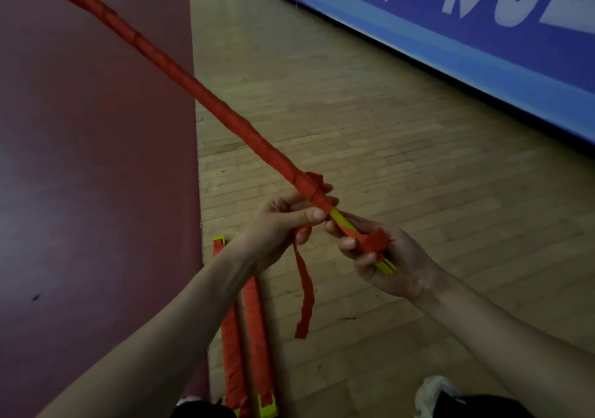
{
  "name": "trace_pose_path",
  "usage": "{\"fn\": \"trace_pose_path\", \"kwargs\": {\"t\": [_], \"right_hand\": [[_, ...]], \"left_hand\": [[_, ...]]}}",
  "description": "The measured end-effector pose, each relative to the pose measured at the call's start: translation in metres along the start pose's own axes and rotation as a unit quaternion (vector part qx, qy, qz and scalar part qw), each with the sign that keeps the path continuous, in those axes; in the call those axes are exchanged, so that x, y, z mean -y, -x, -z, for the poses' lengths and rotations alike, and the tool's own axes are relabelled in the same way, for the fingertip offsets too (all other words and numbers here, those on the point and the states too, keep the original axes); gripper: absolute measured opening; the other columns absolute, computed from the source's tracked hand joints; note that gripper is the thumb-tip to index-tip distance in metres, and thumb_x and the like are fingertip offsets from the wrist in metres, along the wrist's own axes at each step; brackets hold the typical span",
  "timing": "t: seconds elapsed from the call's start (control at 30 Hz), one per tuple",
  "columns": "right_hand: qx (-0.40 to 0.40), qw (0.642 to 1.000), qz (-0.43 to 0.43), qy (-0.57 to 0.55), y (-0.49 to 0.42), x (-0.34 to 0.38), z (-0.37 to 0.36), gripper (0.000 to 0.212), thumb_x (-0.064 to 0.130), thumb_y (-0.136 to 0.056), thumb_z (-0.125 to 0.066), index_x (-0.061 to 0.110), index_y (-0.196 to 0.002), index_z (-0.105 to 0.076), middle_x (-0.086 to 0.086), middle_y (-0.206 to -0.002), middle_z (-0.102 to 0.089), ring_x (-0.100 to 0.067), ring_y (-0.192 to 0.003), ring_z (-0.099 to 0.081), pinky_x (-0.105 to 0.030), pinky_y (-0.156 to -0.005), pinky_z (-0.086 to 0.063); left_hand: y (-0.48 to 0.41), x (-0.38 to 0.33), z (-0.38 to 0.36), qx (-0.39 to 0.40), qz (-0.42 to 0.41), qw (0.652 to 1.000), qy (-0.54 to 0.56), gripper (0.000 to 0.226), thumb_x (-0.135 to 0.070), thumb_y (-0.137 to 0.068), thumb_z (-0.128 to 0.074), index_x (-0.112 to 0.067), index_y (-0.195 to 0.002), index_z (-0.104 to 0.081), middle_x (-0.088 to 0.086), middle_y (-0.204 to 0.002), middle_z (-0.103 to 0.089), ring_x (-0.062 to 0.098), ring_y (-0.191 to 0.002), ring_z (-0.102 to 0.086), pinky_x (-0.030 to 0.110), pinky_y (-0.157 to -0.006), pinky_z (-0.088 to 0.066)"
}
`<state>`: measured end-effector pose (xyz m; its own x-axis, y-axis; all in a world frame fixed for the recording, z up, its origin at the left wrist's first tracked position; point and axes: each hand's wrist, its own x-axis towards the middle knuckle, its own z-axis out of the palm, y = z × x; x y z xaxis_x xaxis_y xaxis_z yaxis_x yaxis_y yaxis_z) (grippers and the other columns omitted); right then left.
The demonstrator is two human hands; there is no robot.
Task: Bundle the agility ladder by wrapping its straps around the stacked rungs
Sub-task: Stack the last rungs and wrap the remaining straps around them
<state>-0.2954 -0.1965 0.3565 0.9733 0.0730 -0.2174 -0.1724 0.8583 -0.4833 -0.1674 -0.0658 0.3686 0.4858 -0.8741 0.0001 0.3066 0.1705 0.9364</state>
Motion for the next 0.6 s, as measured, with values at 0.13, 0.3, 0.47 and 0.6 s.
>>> {"fn": "trace_pose_path", "kwargs": {"t": [0.13, 0.3, 0.47, 0.6], "right_hand": [[0.022, 1.0, -0.009, -0.02, -0.004, -0.003, 0.009, 0.052, -0.002, -0.057, -0.085, -0.007, -0.106, -0.067, -0.015, -0.091, -0.065, -0.013, -0.052, -0.057, -0.018, -0.034, -0.044], [0.01, 0.998, -0.023, 0.049, -0.01, -0.006, 0.01, 0.043, 0.014, -0.067, -0.078, -0.004, -0.102, -0.061, -0.009, -0.083, -0.06, -0.011, -0.048, -0.048, -0.02, -0.035, -0.04], [-0.191, 0.932, 0.013, 0.309, -0.011, 0.006, 0.0, 0.053, 0.051, -0.096, -0.035, 0.009, -0.106, -0.065, -0.011, -0.085, -0.072, -0.023, -0.064, -0.067, -0.03, -0.057, -0.054], [-0.24, 0.838, 0.099, 0.481, -0.007, 0.003, -0.007, 0.052, 0.052, -0.085, -0.056, 0.024, -0.128, -0.051, 0.0, -0.098, -0.071, -0.028, -0.075, -0.072, -0.033, -0.063, -0.057]], "left_hand": [[-0.001, 0.0, 0.002, -0.058, 0.005, 0.998, -0.022, 0.028, -0.001, -0.067, -0.069, -0.003, -0.093, -0.061, 0.008, -0.076, -0.067, 0.005, -0.041, -0.049, 0.014, -0.04, -0.035], [-0.003, 0.003, 0.003, -0.101, 0.022, 0.993, -0.058, 0.014, -0.009, -0.068, -0.071, -0.007, -0.078, -0.062, 0.002, -0.063, -0.063, 0.006, -0.041, -0.041, 0.015, -0.042, -0.03], [-0.008, 0.008, 0.008, -0.157, 0.046, 0.981, -0.107, 0.011, -0.001, -0.078, -0.072, -0.004, -0.079, -0.061, 0.002, -0.062, -0.056, 0.005, -0.039, -0.038, 0.015, -0.04, -0.03], [-0.009, 0.016, 0.006, -0.182, 0.046, 0.973, -0.132, 0.013, -0.003, -0.077, -0.075, -0.005, -0.075, -0.063, 0.001, -0.054, -0.052, 0.005, -0.039, -0.036, 0.015, -0.04, -0.029]]}}
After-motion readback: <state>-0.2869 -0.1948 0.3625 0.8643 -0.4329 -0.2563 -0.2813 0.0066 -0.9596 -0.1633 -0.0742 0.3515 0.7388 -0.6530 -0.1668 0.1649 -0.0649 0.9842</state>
